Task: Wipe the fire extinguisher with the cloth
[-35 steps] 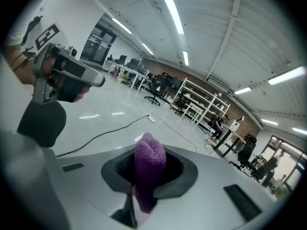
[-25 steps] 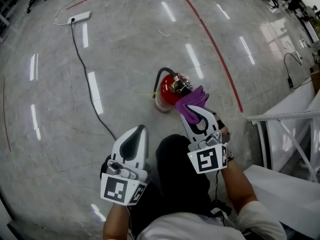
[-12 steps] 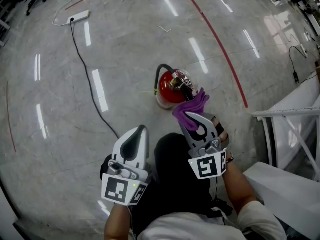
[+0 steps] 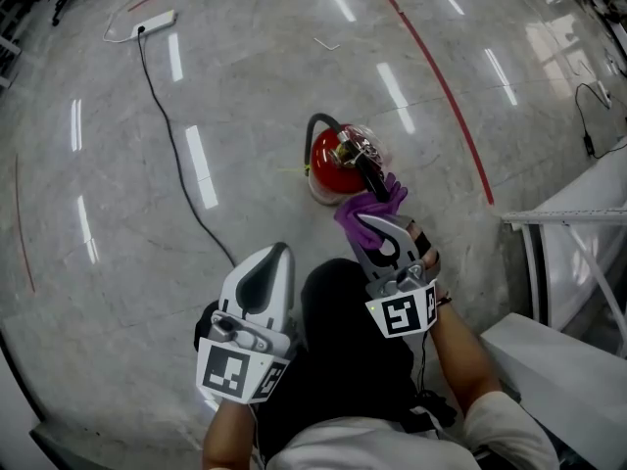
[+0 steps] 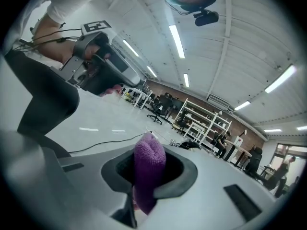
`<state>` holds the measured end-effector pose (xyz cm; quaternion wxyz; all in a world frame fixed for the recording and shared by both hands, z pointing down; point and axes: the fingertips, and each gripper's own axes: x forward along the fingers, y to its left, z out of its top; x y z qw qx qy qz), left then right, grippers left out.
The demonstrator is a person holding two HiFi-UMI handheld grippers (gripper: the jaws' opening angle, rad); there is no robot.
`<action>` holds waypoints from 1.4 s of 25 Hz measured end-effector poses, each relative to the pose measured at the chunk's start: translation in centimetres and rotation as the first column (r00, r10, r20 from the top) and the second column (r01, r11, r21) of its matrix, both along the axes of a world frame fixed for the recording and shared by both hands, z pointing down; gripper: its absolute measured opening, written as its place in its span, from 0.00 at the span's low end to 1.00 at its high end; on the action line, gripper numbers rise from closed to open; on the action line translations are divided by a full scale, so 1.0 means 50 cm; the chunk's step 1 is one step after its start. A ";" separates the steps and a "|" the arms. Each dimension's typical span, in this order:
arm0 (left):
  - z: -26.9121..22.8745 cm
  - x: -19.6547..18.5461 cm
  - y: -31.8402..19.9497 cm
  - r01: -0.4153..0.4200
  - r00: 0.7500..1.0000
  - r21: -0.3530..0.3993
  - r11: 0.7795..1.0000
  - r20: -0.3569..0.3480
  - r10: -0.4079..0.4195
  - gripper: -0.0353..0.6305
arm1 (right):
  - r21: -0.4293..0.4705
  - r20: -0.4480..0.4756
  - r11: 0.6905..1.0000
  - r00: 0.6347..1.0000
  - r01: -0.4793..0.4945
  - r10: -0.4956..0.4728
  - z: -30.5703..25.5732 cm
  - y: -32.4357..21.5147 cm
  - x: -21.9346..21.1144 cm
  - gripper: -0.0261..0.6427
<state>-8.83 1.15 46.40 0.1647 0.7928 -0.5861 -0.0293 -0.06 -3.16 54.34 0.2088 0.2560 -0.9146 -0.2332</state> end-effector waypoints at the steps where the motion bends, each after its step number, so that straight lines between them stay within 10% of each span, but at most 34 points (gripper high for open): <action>1: 0.003 0.001 0.001 0.000 1.000 -0.004 1.000 -0.001 0.000 0.06 | -0.002 0.007 1.000 1.000 0.001 -0.001 0.010 -0.004 -0.001 0.14; 7: 0.013 0.007 0.005 -0.006 1.000 -0.018 1.000 0.000 0.006 0.06 | 0.019 0.086 0.999 0.996 0.033 -0.034 0.022 -0.009 -0.008 0.14; 35: 0.026 -0.002 0.018 -0.012 1.000 -0.036 0.999 0.012 0.012 0.06 | -0.003 -0.108 0.990 0.984 0.142 -0.141 0.140 -0.016 -0.024 0.14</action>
